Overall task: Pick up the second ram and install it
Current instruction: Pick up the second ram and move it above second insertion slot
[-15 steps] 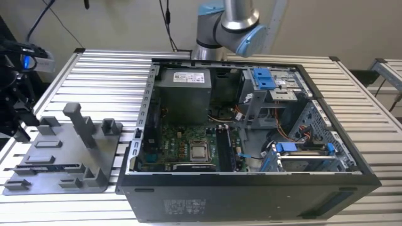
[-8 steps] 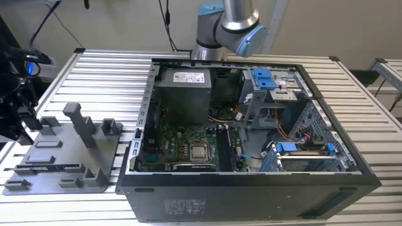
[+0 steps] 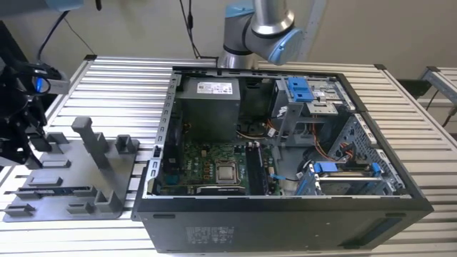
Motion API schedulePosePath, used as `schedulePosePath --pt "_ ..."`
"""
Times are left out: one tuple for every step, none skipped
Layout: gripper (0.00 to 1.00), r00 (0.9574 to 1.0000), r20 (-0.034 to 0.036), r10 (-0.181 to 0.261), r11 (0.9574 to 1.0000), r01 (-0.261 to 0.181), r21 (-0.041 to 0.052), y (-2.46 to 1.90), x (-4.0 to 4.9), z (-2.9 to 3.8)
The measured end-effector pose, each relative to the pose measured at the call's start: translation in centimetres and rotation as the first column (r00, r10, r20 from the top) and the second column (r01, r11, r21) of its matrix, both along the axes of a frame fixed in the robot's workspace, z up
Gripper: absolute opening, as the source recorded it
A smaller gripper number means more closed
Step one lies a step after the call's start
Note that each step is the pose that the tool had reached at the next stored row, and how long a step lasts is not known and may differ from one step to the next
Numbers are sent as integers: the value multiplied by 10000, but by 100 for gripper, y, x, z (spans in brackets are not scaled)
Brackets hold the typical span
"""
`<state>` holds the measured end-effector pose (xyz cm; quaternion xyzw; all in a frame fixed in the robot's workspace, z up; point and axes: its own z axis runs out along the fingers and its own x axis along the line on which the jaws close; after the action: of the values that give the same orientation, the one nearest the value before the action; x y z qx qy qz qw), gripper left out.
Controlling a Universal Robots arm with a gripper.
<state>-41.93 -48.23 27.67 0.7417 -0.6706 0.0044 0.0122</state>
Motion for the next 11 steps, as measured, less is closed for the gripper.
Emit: schedulePosePath --pt "48 10000 0 0 10000 0 -1 0 0 -14" --pt "48 10000 0 0 10000 0 0 0 0 -29" --pt "48 10000 0 1 10000 -1 0 0 0 -43" --pt "48 10000 0 1 10000 -1 0 -1 0 -57" --pt "48 10000 0 1 10000 -1 -1 -1 0 -69" --pt "48 10000 -1 0 10000 0 -1 0 0 -82" --pt "48 10000 -1 1 10000 -1 -1 -1 0 -97" --pt "48 10000 1 1 10000 -1 0 -1 0 -114" --pt "48 10000 0 0 10000 0 0 -1 0 -130" --pt "48 10000 -1 1 10000 -1 0 -1 -1 -148" --pt "48 10000 0 1 10000 -1 0 -1 0 -166"
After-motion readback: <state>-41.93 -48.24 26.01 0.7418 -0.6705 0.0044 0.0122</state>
